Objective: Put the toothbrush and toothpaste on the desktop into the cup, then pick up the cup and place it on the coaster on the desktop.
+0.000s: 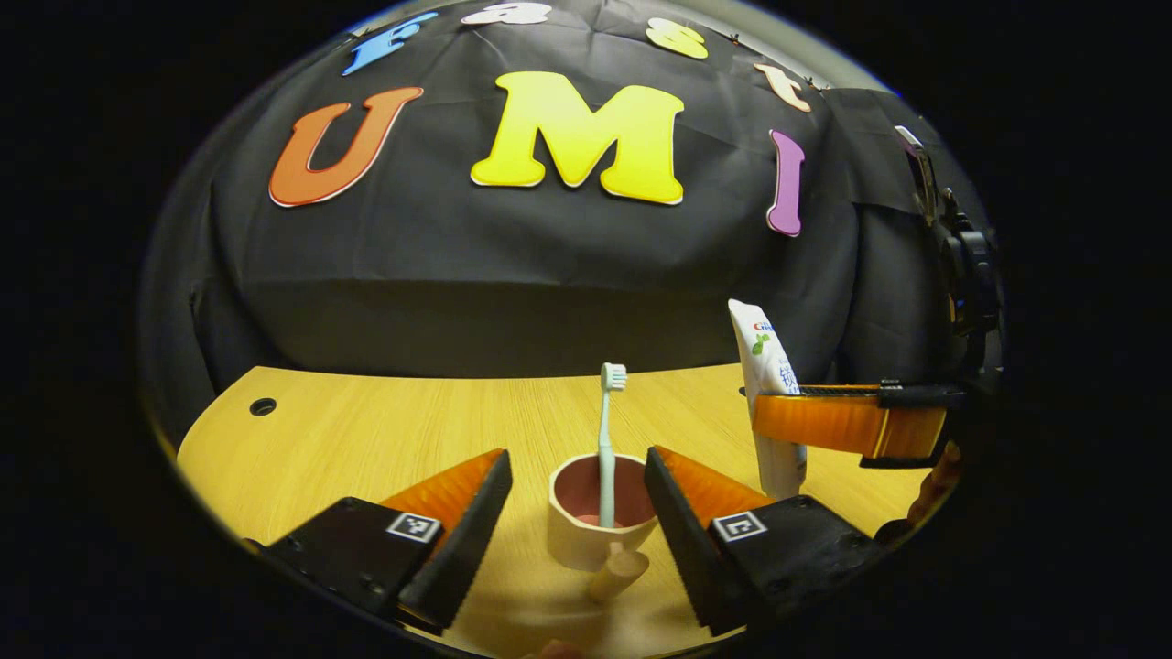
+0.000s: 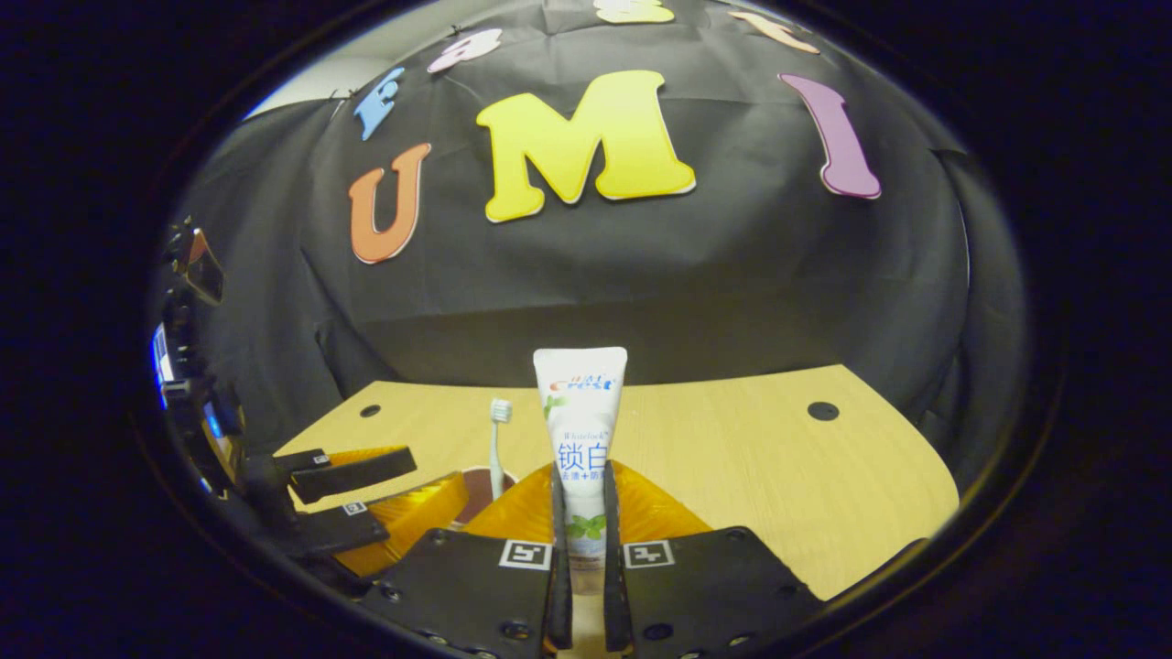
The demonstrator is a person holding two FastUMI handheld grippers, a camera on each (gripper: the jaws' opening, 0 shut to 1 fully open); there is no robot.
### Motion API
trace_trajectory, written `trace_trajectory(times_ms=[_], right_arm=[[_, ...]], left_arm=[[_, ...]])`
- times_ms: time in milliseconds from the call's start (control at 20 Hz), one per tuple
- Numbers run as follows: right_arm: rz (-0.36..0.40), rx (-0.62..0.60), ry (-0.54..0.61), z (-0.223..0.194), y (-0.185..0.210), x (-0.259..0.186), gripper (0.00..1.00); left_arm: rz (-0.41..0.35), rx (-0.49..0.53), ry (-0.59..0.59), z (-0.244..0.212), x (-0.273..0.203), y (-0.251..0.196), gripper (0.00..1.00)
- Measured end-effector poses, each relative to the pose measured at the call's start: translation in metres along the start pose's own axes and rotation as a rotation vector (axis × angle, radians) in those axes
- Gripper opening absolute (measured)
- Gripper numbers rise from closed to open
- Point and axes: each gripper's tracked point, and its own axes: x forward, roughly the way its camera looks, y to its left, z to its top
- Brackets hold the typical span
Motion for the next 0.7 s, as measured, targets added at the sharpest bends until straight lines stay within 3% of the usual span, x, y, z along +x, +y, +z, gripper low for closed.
trace_trajectory(times_ms=[50,350,700], right_arm=[[0.016,0.0,-0.023,0.006,0.006,0.002,0.13],[0.102,-0.008,-0.116,0.021,0.045,0.017,0.13],[0.178,0.0,-0.15,0.01,0.077,0.038,0.13]], left_arm=[[0.011,0.0,-0.002,0.001,-0.005,0.005,0.99],[0.084,0.005,-0.002,0.001,-0.035,0.039,0.99],[0.167,0.01,0.041,-0.017,-0.067,0.08,0.99]])
